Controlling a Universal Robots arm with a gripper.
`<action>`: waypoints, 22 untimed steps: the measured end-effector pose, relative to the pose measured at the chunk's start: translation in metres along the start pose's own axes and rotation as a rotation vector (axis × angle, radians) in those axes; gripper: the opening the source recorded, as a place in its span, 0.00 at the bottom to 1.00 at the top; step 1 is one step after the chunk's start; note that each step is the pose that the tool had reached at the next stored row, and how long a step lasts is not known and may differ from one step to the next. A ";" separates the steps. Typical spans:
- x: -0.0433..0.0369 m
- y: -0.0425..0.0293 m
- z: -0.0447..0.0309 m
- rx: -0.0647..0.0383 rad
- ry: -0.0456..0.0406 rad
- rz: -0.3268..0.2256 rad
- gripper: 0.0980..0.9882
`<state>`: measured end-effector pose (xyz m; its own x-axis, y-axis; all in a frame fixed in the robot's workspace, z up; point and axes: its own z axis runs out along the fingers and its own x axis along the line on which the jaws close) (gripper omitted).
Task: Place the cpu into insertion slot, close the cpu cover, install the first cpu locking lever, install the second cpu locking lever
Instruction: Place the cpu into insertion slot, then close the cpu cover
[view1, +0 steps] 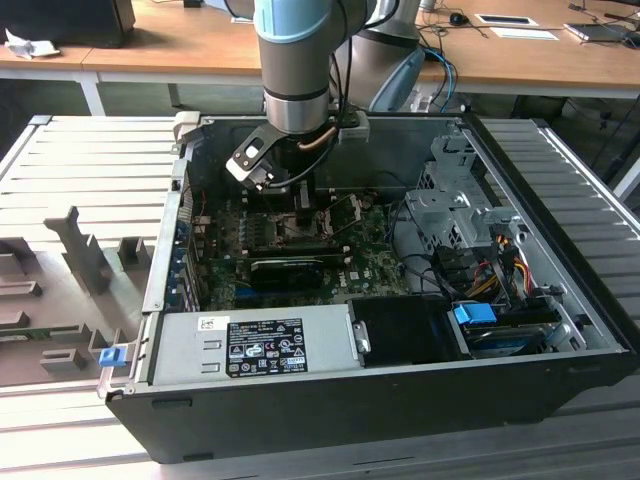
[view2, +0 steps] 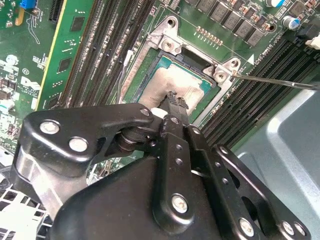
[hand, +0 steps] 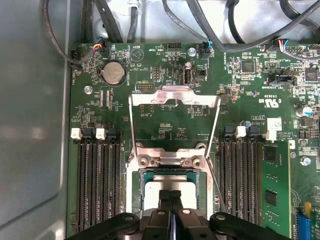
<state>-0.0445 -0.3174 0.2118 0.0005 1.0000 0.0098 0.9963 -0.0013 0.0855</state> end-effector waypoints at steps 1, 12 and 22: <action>0.0000 0.0000 -0.0002 0.000 -0.0002 0.000 0.01; 0.0000 0.0002 -0.0022 0.000 -0.0001 0.000 0.01; 0.0000 0.0004 -0.0052 0.000 -0.0002 0.000 0.01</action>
<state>-0.0445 -0.3175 0.2170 0.0009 1.0000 0.0096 0.9964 -0.0017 0.0853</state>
